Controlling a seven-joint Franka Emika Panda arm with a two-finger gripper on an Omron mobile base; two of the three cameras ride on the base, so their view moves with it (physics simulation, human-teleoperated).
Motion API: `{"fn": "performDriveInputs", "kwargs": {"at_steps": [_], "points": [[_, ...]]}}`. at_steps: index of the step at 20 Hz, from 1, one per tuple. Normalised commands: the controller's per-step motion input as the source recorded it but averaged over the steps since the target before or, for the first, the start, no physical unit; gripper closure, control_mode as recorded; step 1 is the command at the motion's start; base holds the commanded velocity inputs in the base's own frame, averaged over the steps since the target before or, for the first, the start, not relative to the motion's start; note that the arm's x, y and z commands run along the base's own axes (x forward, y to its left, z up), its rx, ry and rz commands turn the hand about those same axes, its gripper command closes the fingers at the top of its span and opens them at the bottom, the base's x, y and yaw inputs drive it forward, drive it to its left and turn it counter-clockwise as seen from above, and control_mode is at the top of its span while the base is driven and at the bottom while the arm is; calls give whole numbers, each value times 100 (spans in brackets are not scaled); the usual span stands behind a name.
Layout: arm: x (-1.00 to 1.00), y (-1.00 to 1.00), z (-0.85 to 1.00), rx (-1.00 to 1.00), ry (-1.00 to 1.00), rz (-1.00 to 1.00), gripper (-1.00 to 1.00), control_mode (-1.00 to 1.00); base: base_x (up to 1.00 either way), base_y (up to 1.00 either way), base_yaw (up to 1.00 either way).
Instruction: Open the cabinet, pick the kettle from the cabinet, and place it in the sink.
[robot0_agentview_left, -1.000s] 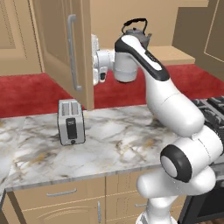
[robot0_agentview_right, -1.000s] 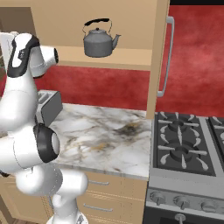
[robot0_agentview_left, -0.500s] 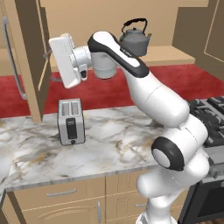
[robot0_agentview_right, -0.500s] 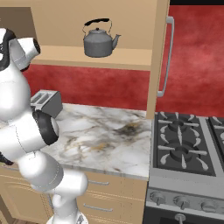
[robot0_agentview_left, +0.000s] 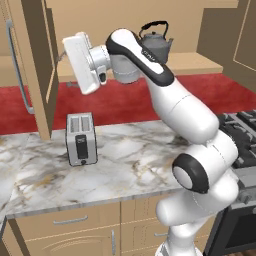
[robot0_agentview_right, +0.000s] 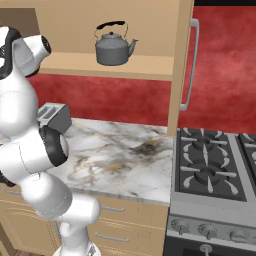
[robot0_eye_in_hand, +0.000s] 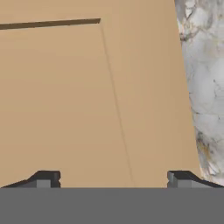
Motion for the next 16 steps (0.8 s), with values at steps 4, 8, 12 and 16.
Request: {"fn": "performDriveInputs", "kwargs": {"at_steps": [4,8,12,16], "points": [[4,-63,-5,0,0,-8,-100,-100,0,0,0],[-3,-68,-5,0,-5,-10,-100,-100,0,0,0],[-5,-57,0,-6,-4,-12,-100,-100,0,0,0],[-8,-50,7,-14,0,-5,-100,-100,0,0,0]]}}
